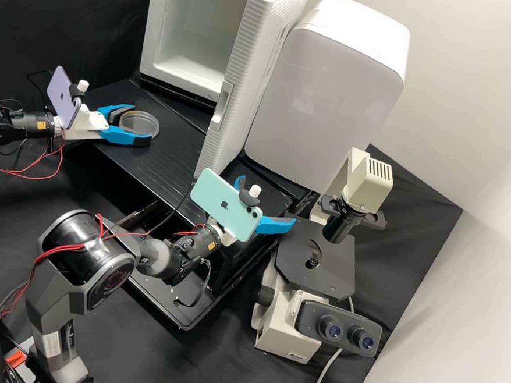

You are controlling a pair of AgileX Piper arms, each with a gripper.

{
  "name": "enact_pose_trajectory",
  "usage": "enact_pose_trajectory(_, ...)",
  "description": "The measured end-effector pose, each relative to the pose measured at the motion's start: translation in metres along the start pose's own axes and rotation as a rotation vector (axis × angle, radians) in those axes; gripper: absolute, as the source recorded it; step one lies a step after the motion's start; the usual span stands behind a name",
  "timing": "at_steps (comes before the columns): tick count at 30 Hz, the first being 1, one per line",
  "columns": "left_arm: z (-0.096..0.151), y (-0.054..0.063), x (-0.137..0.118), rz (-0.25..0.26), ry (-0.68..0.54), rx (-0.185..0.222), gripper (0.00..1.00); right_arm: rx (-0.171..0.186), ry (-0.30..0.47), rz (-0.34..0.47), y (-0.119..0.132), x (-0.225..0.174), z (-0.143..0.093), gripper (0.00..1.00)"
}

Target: Place the petri dish in the incubator

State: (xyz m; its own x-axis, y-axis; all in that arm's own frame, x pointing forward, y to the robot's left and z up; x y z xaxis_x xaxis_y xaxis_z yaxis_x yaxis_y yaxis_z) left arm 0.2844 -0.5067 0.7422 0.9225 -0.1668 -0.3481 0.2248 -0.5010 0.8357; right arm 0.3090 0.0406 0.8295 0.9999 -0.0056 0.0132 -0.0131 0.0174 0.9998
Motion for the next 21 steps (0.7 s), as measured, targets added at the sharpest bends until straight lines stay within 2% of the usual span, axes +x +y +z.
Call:
enact_pose_trajectory(2, 0.001, 0.005, 0.001, -0.008, 0.007, 0.002, 0.0, 0.0, 0.0, 0.0, 0.0, 0.0, 0.0, 1.0)
enact_pose_trajectory(5, 0.003, 0.018, 0.001, 0.002, 0.012, 0.008, 0.0, 0.0, 0.0, 0.0, 0.0, 0.0, 0.0, 1.0)
enact_pose_trajectory(12, 0.014, 0.06, -0.002, 0.135, -0.026, 0.031, 0.0, 0.0, 0.0, 0.0, 0.0, 0.0, 0.0, 1.0)
enact_pose_trajectory(14, 0.017, 0.067, -0.004, 0.159, -0.041, 0.042, 0.0, 0.0, 0.0, 0.0, 0.0, 0.0, 0.0, 1.0)
enact_pose_trajectory(21, 0.023, 0.073, -0.007, 0.176, -0.069, 0.069, 0.0, 0.0, 0.0, 0.0, 0.0, 0.0, 0.0, 1.0)
